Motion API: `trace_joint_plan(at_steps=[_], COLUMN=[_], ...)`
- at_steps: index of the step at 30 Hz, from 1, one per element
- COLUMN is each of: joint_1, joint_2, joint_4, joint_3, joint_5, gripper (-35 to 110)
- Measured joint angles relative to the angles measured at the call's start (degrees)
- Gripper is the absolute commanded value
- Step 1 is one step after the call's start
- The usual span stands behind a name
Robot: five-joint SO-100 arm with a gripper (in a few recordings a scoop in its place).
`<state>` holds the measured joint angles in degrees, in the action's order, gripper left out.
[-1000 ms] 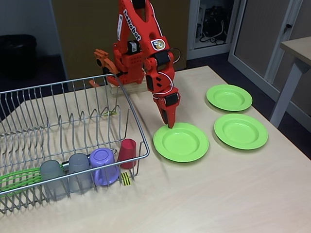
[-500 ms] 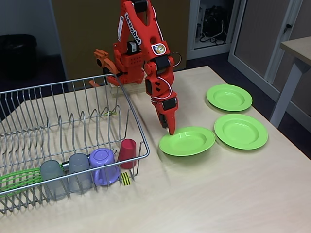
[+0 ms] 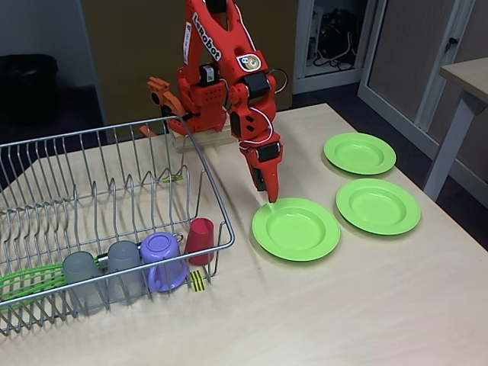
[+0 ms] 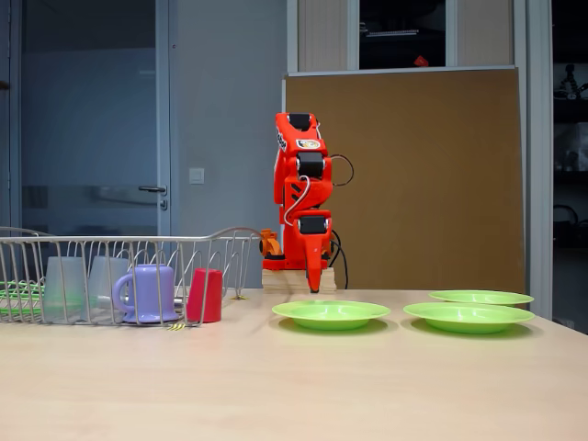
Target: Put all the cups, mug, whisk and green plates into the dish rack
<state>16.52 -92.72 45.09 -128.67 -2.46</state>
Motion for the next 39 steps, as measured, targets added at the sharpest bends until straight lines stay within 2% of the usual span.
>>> trace_joint_plan(at_steps=[7,14,31,39], joint_1=[1.2,1.2,1.6,1.6], joint_2=[1.8,8.4,14.9,10.5], joint_4=[0.3,-1.3,-2.1,6.0], joint_3=[1.0,0.4,5.3,6.8], joint_5=[-0.2,-5.3,-11.0,-11.2], gripper=[32,35,36,37])
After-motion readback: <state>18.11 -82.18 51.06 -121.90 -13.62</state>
